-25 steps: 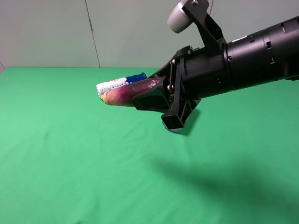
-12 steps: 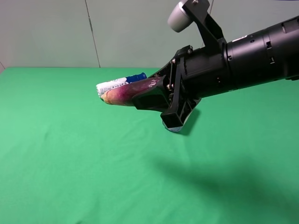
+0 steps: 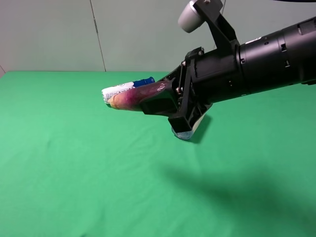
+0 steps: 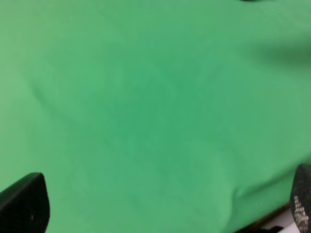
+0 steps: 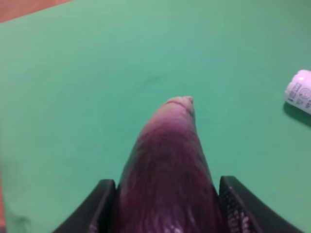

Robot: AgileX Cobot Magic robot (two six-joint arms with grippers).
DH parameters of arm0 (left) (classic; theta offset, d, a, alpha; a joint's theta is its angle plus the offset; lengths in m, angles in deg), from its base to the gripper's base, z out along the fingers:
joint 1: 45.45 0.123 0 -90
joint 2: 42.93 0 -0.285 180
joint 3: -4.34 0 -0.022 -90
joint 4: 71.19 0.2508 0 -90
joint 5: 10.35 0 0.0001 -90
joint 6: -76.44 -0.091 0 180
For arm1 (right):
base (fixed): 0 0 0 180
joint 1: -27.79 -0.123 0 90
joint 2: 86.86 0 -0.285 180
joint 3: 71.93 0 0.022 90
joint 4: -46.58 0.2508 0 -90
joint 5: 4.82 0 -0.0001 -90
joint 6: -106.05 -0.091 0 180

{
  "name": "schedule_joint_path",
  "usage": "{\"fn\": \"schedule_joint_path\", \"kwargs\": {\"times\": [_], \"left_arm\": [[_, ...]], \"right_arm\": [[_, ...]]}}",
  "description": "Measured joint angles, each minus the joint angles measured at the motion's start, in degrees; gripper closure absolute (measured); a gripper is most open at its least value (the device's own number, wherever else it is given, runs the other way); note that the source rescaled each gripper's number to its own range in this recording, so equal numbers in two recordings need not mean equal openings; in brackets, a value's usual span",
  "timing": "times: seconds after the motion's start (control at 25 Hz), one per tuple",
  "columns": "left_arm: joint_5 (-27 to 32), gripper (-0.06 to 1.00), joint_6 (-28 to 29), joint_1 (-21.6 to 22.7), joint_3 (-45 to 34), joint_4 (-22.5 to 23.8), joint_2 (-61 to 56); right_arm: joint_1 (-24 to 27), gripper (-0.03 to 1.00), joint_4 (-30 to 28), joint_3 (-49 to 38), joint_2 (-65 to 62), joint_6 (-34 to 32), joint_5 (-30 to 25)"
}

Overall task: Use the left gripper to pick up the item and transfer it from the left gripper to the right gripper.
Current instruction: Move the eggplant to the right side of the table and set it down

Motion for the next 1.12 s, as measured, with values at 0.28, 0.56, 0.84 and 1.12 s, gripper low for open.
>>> {"fn": "schedule_joint_path", "kwargs": {"times": [0.28, 0.56, 0.84, 1.12], "left_arm": [[0.00, -0.05, 0.00, 12.74, 0.00, 0.00, 0.00], [0.00, -0.05, 0.00, 25.52, 0.00, 0.00, 0.00], [-0.05, -0.05, 0.07, 33.06, 0.00, 0.00, -2.39], [0.04, -0.06, 0.08, 39.44, 0.00, -0.01, -4.76]], "right_arm": [[0.00, 0.97, -0.38, 0.00, 0.00, -3.77, 8.24], [0.00, 0.97, -5.44, 0.00, 0.00, -11.06, 15.11], [5.25, 0.97, -12.34, 0.00, 0.00, -20.22, 15.29], [14.43, 0.97, -18.42, 0.00, 0.00, -24.59, 10.88]]}}
